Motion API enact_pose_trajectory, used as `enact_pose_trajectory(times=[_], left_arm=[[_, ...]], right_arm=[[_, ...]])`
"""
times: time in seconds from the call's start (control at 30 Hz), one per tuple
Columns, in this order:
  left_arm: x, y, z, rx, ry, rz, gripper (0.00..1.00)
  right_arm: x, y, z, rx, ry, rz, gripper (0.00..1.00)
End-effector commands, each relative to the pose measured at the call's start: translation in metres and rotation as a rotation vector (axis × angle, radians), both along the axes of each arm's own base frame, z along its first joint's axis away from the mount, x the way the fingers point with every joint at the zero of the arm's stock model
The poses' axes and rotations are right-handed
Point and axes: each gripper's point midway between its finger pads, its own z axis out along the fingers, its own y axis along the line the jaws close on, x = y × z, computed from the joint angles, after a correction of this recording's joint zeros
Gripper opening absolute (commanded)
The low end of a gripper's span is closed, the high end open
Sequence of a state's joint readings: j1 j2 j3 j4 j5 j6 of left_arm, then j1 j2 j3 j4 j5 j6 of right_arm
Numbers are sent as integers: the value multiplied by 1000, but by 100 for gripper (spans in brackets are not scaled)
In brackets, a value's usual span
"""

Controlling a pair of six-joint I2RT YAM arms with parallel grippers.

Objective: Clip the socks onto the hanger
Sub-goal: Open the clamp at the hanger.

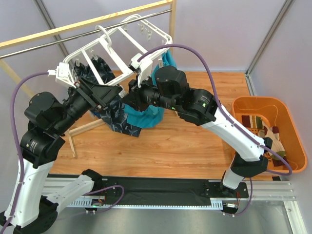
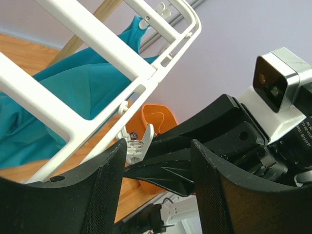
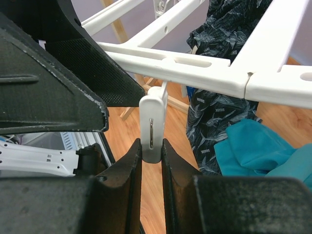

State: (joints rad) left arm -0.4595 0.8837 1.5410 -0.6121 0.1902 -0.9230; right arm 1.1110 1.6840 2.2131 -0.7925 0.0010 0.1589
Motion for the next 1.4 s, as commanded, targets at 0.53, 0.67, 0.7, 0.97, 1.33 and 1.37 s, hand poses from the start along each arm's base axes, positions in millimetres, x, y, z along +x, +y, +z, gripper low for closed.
enact_pose_trajectory(times=[0.53, 0.67, 0.7, 0.97, 1.33, 1.37], left_arm=[[-13, 48, 4, -137, -204, 244, 62], [-3, 33, -3, -119, -221, 244, 65], [-1, 31, -3, -108, -225, 249, 65], [8, 14, 3, -35, -255, 300, 66], [17, 20, -4, -127, -199, 371, 62], [17, 20, -2, -133, -201, 369, 62]], right_arm=[[15, -2, 11, -3, -57, -80, 0], [19, -4, 8, -8, -43, -86, 0], [19, -5, 7, -10, -41, -85, 0], [16, -13, 11, -8, -37, -68, 0], [9, -17, 18, 7, -35, -50, 0], [9, -18, 19, 8, -33, -50, 0]])
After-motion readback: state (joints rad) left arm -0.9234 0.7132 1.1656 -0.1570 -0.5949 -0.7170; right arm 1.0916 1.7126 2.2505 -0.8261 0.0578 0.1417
